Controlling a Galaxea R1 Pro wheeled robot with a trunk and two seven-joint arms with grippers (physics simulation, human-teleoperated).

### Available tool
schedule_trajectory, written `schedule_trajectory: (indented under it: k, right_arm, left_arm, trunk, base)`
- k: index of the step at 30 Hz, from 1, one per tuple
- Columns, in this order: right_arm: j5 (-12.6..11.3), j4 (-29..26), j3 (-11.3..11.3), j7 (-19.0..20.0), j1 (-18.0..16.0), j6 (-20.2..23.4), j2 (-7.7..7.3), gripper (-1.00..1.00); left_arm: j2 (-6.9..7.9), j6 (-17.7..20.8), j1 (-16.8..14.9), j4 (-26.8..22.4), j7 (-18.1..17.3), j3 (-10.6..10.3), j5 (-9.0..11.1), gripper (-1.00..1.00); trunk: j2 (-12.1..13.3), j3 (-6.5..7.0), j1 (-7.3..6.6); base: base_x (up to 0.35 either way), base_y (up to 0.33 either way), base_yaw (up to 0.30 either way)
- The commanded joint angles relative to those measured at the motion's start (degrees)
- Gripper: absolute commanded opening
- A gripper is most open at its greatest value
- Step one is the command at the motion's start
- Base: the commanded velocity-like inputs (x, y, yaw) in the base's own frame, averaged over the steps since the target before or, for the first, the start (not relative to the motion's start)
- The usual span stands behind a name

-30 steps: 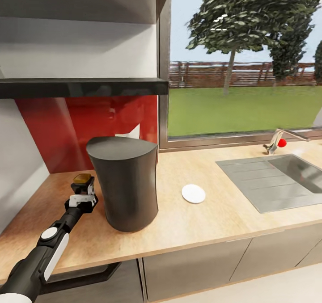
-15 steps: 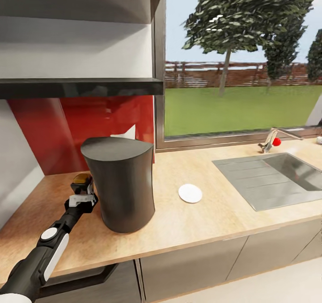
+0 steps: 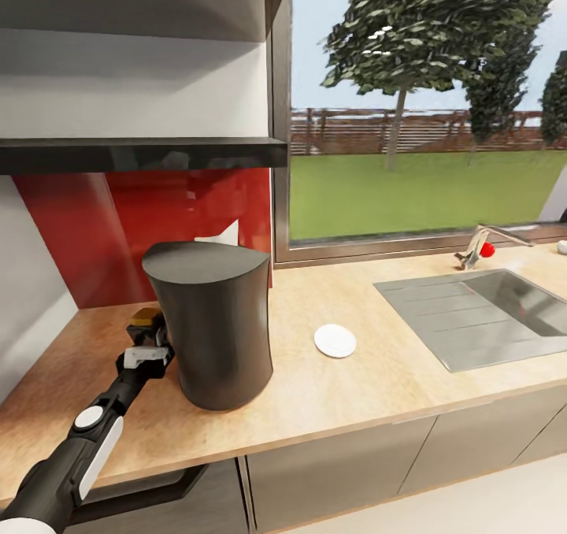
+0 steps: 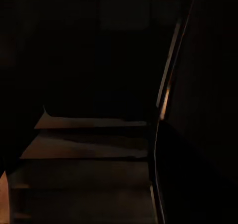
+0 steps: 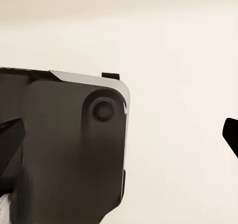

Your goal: Set up a coffee station on the kitchen countertop: keep the coffee maker on the countertop, move the bottle of coffee from the kitchen shelf to the counter next to the coffee maker, place a paper coffee filter on top of the coffee maker, put the saucer next to the coffee maker with the coffee cup on the saucer, and place the electric kettle next to the coffee maker.

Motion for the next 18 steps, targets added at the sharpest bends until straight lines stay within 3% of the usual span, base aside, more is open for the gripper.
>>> schedule_trajectory:
  k: [1, 13, 18]
  right_arm:
    - [0.6, 0.0, -0.4, -0.3, 0.0, -0.2, 0.02, 1.0]
    - [0.6, 0.0, -0.4, -0.2, 0.0, -0.2, 0.02, 1.0]
    - [0.6, 0.0, -0.4, -0.2, 0.0, -0.2, 0.02, 1.0]
  left_arm:
    - [0.08, -0.1, -0.1, 0.1, -0.3, 0.0, 0.5, -1.0]
    - [0.67, -0.1, 0.0, 0.7, -0.1, 0.4, 0.5, -1.0]
    - [0.62, -3.9, 0.0, 4.3, -0.1, 0.4, 0.5, -1.0]
  trunk:
    - [-0.1, -0.12, 0.03]
    - [-0.9, -0.69, 0.47]
    - [-0.9, -0.89, 0.47]
  base:
    - [0.0, 0.0, 0.0]
    - [0.0, 0.0, 0.0]
    - [0.0, 0.0, 0.0]
